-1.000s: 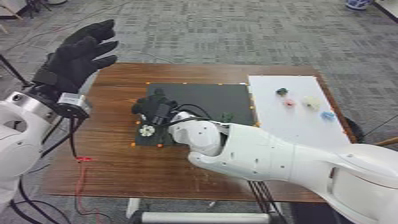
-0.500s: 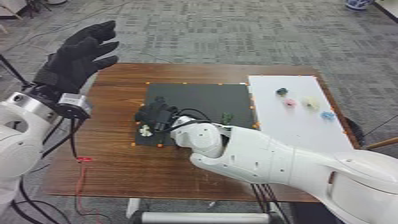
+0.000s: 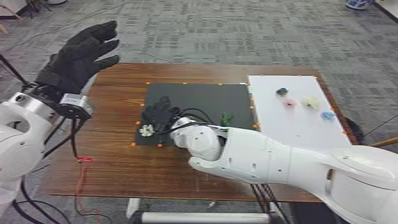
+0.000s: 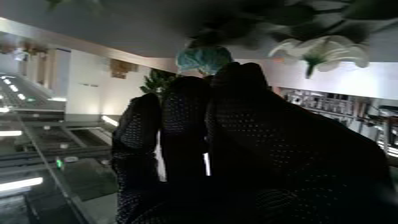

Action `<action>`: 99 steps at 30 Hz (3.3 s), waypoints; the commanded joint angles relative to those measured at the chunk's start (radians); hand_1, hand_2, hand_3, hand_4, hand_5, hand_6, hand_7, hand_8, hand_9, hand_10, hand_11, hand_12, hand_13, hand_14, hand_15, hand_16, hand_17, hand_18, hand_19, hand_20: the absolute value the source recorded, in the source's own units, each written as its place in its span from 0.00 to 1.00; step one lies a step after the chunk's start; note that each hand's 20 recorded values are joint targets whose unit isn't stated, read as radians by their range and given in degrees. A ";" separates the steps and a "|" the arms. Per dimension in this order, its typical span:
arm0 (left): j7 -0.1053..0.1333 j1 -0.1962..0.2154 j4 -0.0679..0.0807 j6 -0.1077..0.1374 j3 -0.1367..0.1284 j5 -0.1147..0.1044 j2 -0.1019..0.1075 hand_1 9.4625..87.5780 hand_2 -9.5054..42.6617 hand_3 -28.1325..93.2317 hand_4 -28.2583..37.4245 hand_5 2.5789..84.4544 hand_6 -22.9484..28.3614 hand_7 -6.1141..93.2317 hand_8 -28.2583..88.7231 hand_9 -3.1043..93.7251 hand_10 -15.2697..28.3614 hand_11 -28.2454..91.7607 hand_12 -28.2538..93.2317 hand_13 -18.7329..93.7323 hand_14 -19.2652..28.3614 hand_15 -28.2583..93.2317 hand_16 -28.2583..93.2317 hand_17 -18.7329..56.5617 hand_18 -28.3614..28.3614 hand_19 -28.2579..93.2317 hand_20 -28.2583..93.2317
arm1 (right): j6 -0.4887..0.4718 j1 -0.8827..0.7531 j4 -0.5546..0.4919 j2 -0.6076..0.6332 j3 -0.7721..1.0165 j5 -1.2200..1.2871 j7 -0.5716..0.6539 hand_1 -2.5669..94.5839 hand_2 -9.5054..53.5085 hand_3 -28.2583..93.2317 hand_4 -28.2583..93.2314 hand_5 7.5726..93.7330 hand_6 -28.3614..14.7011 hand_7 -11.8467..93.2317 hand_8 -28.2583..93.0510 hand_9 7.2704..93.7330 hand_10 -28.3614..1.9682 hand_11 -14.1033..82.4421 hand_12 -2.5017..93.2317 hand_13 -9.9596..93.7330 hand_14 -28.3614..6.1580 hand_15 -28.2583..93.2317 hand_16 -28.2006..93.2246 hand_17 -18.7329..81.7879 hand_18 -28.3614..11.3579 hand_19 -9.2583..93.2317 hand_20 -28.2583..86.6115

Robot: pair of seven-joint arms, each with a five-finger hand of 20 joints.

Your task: Arrange flowers

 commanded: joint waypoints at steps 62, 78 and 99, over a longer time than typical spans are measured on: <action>0.031 0.303 -0.097 0.054 -0.241 -0.001 -0.126 0.19 0.08 0.78 0.00 0.21 0.45 0.25 0.16 0.18 0.54 0.37 0.41 0.21 0.65 0.56 0.20 0.09 0.86 0.55 0.30 | 0.223 -0.699 -0.421 0.703 0.911 0.044 0.487 0.21 0.00 0.86 0.00 0.14 0.39 0.19 0.19 0.16 0.33 0.20 0.24 0.37 0.32 0.84 0.37 0.37 0.18 0.82 0.65; 0.031 0.322 -0.101 0.050 -0.249 -0.004 -0.128 0.20 0.09 0.78 0.00 0.20 0.45 0.25 0.16 0.17 0.54 0.37 0.41 0.21 0.65 0.56 0.20 0.09 0.86 0.54 0.31 | 0.091 -0.873 -0.376 0.758 1.051 0.050 0.536 0.25 0.00 0.91 0.00 0.32 0.46 0.25 0.16 0.33 0.42 0.28 0.23 0.43 0.38 0.84 0.37 0.37 0.16 0.82 0.67; 0.026 0.323 -0.104 0.038 -0.260 -0.001 -0.124 0.19 0.10 0.78 0.00 0.20 0.45 0.25 0.16 0.18 0.54 0.37 0.41 0.21 0.65 0.56 0.20 0.09 0.86 0.54 0.31 | 0.085 -0.719 -0.209 0.737 0.886 0.032 0.446 0.28 0.00 0.93 0.00 0.35 0.58 0.30 0.14 0.38 0.66 0.32 0.21 0.50 0.46 0.83 0.38 0.38 0.19 0.83 0.68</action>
